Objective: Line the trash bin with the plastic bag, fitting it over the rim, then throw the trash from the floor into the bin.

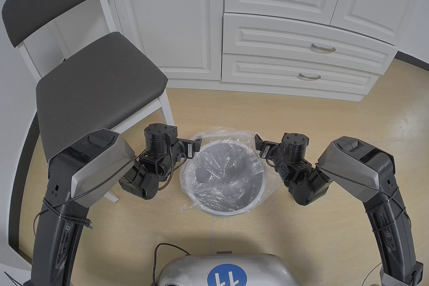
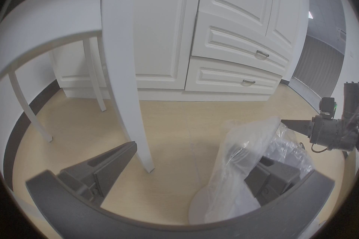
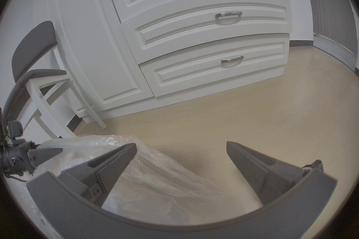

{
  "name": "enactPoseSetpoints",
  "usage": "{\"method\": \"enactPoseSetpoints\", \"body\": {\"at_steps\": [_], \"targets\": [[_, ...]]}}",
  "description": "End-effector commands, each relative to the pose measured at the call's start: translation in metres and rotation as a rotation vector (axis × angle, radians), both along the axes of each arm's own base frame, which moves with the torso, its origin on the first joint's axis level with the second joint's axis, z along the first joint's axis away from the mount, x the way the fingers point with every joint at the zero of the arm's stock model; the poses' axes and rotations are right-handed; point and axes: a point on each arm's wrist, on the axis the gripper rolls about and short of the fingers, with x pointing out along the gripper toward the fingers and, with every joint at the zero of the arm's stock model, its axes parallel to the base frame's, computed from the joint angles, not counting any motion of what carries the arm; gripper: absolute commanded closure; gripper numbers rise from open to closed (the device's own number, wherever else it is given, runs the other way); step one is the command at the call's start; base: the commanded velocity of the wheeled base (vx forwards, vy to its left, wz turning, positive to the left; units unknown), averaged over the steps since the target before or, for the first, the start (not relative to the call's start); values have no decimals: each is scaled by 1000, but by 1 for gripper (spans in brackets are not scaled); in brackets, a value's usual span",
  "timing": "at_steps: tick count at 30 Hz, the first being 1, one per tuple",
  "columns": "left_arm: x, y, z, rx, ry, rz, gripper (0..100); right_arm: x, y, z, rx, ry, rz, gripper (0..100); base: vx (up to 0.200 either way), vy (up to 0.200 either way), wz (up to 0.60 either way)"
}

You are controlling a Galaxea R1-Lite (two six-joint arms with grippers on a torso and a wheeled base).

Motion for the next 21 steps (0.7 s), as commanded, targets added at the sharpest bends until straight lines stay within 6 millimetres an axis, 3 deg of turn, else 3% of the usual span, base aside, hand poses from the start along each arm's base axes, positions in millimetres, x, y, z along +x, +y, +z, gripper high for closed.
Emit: {"method": "enactPoseSetpoints", "body": {"at_steps": [1, 13, 18, 21], "targets": [[5, 0, -18, 4, 32, 6, 0, 5, -2, -13, -1, 12, -6, 0, 0, 0, 0], [6, 14, -24, 38, 117, 37, 0, 4, -4, -23, -10, 32, -9, 0, 0, 0, 0], [4, 21, -14, 39, 124, 46, 0, 3, -2, -15, -1, 17, -6, 0, 0, 0, 0], [-4, 24, -1, 40, 124, 33, 0, -3, -2, 4, 12, -22, -1, 0, 0, 0, 0]]}}
